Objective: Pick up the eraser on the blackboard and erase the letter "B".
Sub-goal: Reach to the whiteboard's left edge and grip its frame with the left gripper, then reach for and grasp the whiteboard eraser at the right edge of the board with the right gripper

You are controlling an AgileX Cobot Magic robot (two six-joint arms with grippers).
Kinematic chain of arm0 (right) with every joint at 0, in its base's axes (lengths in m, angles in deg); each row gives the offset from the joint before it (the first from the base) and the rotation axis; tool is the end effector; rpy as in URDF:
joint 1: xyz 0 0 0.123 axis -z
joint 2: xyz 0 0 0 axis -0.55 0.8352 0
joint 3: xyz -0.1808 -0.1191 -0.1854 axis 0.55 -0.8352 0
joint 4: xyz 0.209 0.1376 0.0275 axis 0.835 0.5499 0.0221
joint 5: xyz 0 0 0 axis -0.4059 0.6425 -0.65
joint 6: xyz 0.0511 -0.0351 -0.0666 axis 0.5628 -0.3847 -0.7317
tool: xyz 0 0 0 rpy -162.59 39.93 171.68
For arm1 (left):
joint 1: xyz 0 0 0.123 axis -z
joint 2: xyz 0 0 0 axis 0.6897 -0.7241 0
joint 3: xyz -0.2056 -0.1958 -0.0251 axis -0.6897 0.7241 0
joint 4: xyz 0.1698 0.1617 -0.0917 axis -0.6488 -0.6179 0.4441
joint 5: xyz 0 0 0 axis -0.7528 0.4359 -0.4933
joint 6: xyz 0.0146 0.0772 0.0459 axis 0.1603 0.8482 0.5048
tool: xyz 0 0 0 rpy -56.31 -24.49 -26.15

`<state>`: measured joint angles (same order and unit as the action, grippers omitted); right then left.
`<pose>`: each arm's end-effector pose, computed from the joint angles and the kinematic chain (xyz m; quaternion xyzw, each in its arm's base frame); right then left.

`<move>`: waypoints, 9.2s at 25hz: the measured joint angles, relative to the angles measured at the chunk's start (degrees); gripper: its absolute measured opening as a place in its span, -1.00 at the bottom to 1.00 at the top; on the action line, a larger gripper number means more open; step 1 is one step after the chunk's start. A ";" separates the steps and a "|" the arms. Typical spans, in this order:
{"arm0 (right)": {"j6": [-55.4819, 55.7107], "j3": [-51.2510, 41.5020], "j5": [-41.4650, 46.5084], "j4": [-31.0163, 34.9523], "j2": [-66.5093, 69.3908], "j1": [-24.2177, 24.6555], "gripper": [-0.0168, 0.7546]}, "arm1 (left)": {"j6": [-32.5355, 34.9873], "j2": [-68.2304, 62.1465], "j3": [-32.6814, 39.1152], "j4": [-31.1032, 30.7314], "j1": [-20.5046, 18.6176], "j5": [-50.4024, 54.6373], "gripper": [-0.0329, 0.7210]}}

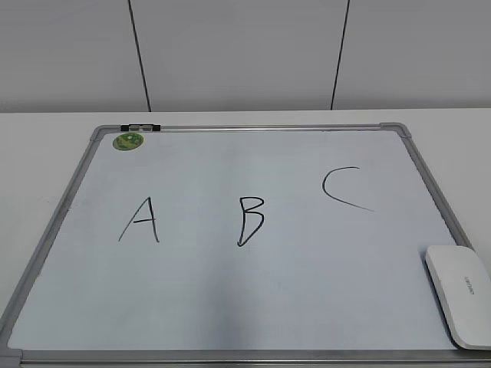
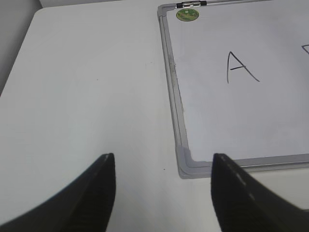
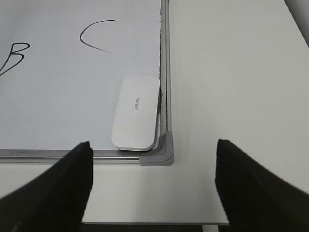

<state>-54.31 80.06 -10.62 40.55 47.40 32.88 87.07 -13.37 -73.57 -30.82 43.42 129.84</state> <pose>-0.0096 -0.0001 0.2675 -0.0152 0.8721 -0.0044 0.4890 -0.0070 -0.0037 0.2769 0.0244 0.8647 -0.0076 0.5016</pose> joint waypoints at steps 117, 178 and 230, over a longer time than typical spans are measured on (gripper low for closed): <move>0.00 0.00 -0.09 0.00 0.00 0.00 0.56 | 11.38 -118.03 -53.11 12.26 -1.57 -11.81 -0.06; 0.04 6.38 -5.37 2.60 15.14 0.00 0.28 | 11.56 -122.71 -54.04 16.22 -2.64 -8.39 -0.82; -3.65 16.00 -21.69 10.29 92.06 -1.19 0.69 | 11.56 -122.71 -54.14 16.34 -2.64 -8.39 -0.83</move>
<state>-57.96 96.06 -32.31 50.84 139.45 31.69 98.63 -136.08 -127.70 -14.48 40.78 121.45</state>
